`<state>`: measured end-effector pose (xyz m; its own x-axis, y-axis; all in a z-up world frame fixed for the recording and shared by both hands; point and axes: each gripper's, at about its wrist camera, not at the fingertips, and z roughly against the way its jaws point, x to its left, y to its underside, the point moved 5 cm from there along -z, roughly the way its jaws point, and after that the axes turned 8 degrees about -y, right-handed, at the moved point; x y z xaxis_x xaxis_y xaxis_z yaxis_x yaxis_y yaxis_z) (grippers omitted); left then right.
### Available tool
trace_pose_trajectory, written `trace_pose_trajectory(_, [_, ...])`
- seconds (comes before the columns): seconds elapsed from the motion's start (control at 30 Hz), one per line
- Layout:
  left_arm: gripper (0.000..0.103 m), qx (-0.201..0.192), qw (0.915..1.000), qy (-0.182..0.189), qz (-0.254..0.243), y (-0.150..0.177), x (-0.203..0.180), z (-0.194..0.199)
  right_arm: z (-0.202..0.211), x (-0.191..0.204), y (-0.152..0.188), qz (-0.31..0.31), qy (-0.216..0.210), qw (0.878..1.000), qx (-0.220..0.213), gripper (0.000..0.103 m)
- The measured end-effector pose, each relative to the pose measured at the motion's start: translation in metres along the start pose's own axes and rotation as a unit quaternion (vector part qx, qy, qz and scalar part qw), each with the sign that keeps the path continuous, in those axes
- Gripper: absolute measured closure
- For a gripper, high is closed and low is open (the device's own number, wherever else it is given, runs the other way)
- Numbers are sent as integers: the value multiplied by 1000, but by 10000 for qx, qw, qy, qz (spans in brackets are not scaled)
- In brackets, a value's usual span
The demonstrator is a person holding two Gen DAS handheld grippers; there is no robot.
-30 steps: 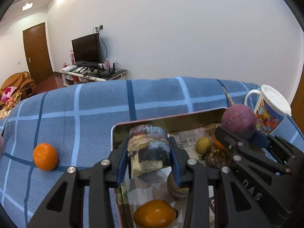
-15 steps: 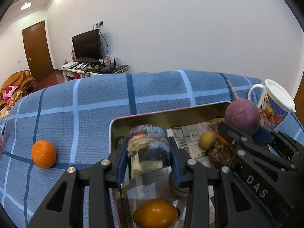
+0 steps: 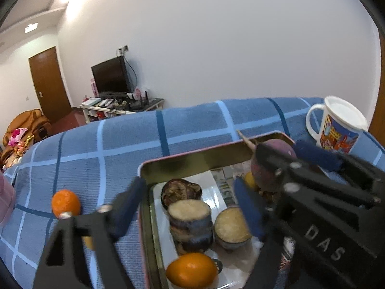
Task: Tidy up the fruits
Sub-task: 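Release the cut yam from the left tool while the right tool drops the purple yam, then move both tools back toward the orange and small yellow fruit on the bedspread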
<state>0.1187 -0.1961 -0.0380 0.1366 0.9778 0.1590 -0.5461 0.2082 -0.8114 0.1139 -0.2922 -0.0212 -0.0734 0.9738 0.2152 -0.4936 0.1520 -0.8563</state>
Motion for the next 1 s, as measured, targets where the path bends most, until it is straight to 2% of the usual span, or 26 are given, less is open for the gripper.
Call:
trace_pose_trajectory(0.07, [8, -107, 9999, -27, 108, -2, 6, 5, 7, -2, -4, 15, 185, 9997, -178, 42])
trace_pose_trajectory(0.13, [3, -186, 9995, -100, 224, -3, 12, 8, 14, -10, -6, -141, 314, 9989, -326, 40])
trace_pose_trajectory(0.27, [2, -348, 9983, -119, 444, -5, 24, 15, 24, -22, -6, -463, 341, 9972, -474, 33])
trace_pose_trajectory(0.57, [0, -683, 9948, -472, 598, -1, 47, 31, 39, -24, -1, -463, 545, 9954, -637, 31])
trace_pose_trajectory(0.83, [0, -1135, 9872, -915, 649, 7, 70, 53, 61, -15, 3, -324, 605, 9907, -1177, 31])
trace_pose_trajectory(1.0, [0, -1186, 9861, -908, 734, 11, 80, 59, 65, -13, 7, -285, 663, 9896, -1243, 31])
